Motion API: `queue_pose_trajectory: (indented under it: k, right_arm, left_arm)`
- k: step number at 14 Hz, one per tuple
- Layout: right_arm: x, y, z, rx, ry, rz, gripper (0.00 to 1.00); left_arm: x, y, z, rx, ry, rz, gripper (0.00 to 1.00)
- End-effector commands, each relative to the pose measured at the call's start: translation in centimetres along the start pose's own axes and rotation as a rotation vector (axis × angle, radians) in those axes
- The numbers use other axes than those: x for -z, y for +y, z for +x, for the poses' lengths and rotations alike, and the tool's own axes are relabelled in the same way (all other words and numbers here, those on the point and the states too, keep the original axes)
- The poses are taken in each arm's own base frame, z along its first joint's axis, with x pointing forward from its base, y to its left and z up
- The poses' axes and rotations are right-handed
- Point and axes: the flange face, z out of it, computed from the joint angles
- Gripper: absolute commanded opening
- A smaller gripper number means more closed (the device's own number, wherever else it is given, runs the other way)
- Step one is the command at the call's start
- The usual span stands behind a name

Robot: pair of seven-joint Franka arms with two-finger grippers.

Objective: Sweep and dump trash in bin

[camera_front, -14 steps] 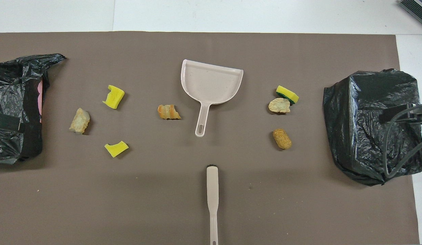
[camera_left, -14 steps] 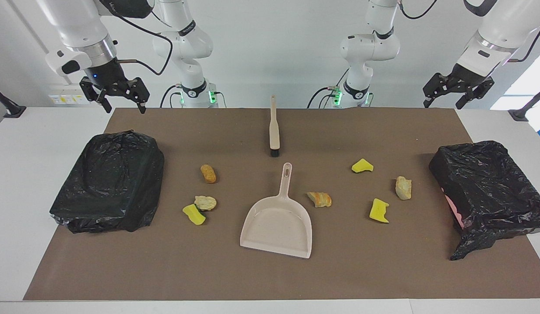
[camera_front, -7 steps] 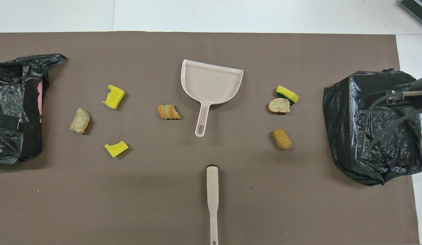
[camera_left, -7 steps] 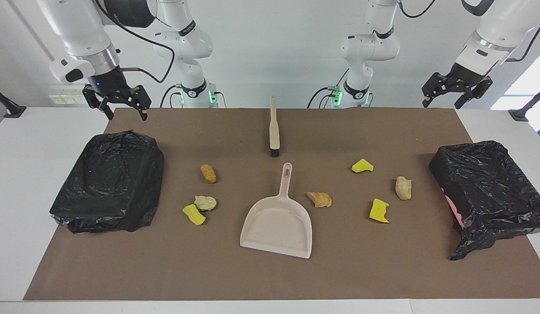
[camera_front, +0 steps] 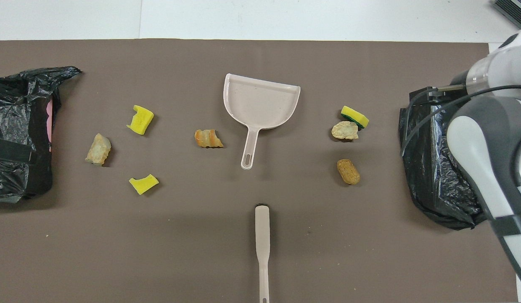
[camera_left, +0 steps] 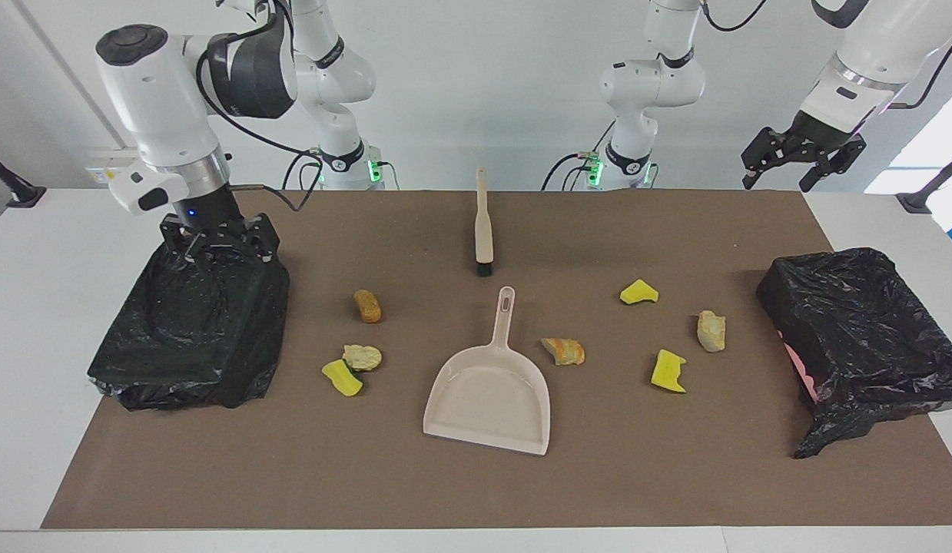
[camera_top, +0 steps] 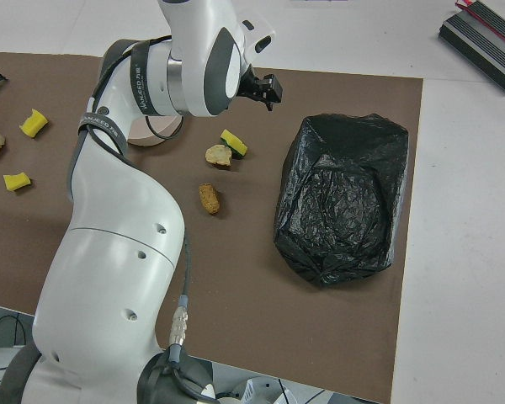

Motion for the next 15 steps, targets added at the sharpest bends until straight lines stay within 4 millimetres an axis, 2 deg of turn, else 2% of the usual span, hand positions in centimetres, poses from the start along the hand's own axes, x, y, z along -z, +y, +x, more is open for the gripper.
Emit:
queue_pose_trajectory:
  k: [1,2,3,5,6,8,10,11,12,13,15]
  right_arm:
    - [-2.7,-4.2,3.3,-0.047,0.015,-0.006,1.00]
    - [-3.9,-6.2,4.0,-0.036,0.008,-0.004,1.00]
    - [-5.3,-8.2,4.2,-0.033,-0.007,0.005,1.00]
    - [-6.7,-11.9,4.3,-0.100,-0.025,0.019,1.00]
    - [-7.3,-13.0,4.5,-0.123,-0.038,0.043,1.00]
    - [-8.1,-14.5,4.5,-0.198,-0.075,0.126,1.00]
    - [-9.1,-17.3,4.3,-0.230,-0.095,0.152,1.00]
    - [-10.0,-19.9,3.9,-0.235,-0.117,0.177,1.00]
    - [-10.9,-22.4,3.5,-0.258,-0.132,0.192,1.00]
    - [-10.9,-24.4,3.1,-0.261,-0.138,0.199,1.00]
    - [-10.8,-26.6,2.5,-0.284,-0.170,0.259,1.00]
  left_arm:
    - [0.0,3.7,-0.3,-0.062,0.027,-0.006,1.00]
    - [-0.5,4.9,-0.3,-0.071,0.017,-0.006,1.00]
    - [-1.4,7.5,-0.4,-0.089,0.003,-0.006,1.00]
    - [-3.1,11.5,-1.0,-0.085,-0.003,-0.005,1.00]
    - [-4.4,13.8,-1.8,-0.110,-0.010,-0.004,1.00]
    - [-7.0,18.1,-3.9,-0.095,-0.030,0.002,1.00]
    - [-10.0,22.9,-6.0,-0.095,-0.013,-0.002,1.00]
    - [-11.6,25.8,-7.4,-0.074,-0.004,-0.004,1.00]
    - [-12.9,27.8,-8.7,-0.077,-0.003,-0.004,1.00]
    - [-14.4,29.5,-9.8,-0.091,-0.015,0.003,1.00]
    - [-17.7,33.3,-13.0,-0.100,-0.024,0.012,1.00]
